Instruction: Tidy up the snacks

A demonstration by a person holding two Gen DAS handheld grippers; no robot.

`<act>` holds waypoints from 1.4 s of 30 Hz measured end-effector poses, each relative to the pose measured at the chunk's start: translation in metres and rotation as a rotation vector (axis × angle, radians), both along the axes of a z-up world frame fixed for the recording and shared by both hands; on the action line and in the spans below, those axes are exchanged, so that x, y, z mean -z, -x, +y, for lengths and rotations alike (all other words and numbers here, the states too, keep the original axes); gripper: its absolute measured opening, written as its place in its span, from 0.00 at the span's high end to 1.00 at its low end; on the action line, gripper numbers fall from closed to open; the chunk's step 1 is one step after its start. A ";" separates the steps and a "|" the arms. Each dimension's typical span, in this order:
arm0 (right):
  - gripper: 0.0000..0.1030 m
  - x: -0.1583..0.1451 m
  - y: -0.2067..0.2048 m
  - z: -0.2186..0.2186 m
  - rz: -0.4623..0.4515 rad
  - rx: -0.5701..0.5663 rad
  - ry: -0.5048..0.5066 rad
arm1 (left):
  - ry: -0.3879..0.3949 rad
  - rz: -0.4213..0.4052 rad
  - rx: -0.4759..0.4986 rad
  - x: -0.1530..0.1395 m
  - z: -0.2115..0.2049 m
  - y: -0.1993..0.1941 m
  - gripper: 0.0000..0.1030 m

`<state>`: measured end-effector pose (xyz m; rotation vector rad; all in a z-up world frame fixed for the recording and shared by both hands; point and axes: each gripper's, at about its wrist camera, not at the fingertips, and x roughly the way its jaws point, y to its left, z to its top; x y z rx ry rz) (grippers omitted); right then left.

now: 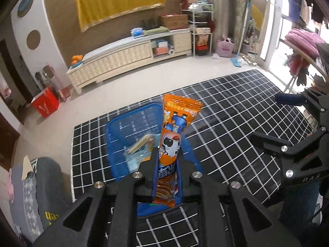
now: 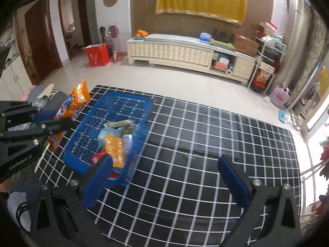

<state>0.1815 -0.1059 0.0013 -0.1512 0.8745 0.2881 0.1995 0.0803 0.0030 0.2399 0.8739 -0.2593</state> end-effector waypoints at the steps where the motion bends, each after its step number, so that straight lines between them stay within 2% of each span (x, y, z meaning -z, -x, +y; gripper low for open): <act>1: 0.00 0.001 -0.003 0.007 0.004 -0.010 -0.002 | 0.001 0.004 -0.007 0.001 0.005 0.000 0.87; 7: 0.00 0.015 -0.021 0.043 0.030 -0.043 0.015 | 0.007 0.049 -0.052 0.018 0.031 -0.014 0.87; 16: 0.00 0.054 -0.059 0.074 0.096 -0.047 0.045 | 0.013 0.115 -0.053 0.054 0.049 -0.048 0.87; 24: 0.00 0.089 -0.087 0.067 0.148 0.010 0.049 | 0.043 0.189 -0.031 0.093 0.041 -0.086 0.87; 31: 0.00 0.107 -0.101 0.054 0.183 0.042 0.054 | 0.007 0.261 -0.013 0.128 0.025 -0.117 0.87; 38: 0.00 0.113 -0.108 0.047 0.197 0.057 0.040 | -0.039 0.296 0.018 0.139 0.014 -0.131 0.87; 41: 0.00 0.113 -0.110 0.047 0.199 0.052 0.030 | -0.026 0.296 0.021 0.141 0.014 -0.133 0.81; 42: 0.00 0.113 -0.109 0.047 0.199 0.051 0.029 | -0.025 0.296 0.020 0.141 0.014 -0.134 0.72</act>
